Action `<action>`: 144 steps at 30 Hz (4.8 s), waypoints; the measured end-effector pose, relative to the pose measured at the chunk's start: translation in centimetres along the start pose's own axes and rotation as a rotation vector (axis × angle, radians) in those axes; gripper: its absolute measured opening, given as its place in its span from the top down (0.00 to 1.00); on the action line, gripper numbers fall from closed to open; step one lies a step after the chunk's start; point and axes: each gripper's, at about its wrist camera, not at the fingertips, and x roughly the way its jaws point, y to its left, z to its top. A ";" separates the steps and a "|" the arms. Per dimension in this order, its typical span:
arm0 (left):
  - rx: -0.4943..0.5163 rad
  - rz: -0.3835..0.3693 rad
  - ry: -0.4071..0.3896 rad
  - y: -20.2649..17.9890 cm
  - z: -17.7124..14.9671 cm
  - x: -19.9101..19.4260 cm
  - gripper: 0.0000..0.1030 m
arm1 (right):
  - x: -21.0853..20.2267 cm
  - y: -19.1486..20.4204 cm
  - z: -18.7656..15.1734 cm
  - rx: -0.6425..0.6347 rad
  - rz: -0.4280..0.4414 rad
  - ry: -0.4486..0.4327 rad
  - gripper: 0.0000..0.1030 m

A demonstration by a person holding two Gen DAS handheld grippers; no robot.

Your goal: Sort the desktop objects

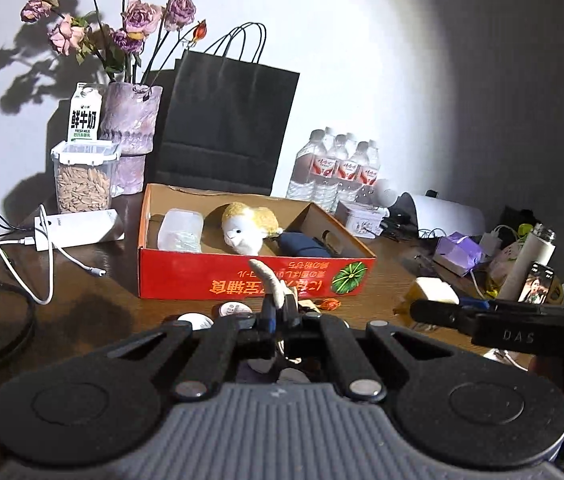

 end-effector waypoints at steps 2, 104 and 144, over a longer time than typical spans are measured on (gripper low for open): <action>-0.005 -0.005 -0.011 0.0 0.3 -0.1 0.96 | -0.2 -0.1 0.3 0.006 0.003 -0.010 0.55; 0.040 -0.064 0.103 2.0 -4.0 6.7 0.80 | 14.7 -3.1 -1.9 -0.126 -0.137 0.238 0.73; 0.067 0.218 0.386 6.2 11.7 35.5 0.80 | 30.3 -9.6 16.7 -0.061 -0.201 0.304 0.73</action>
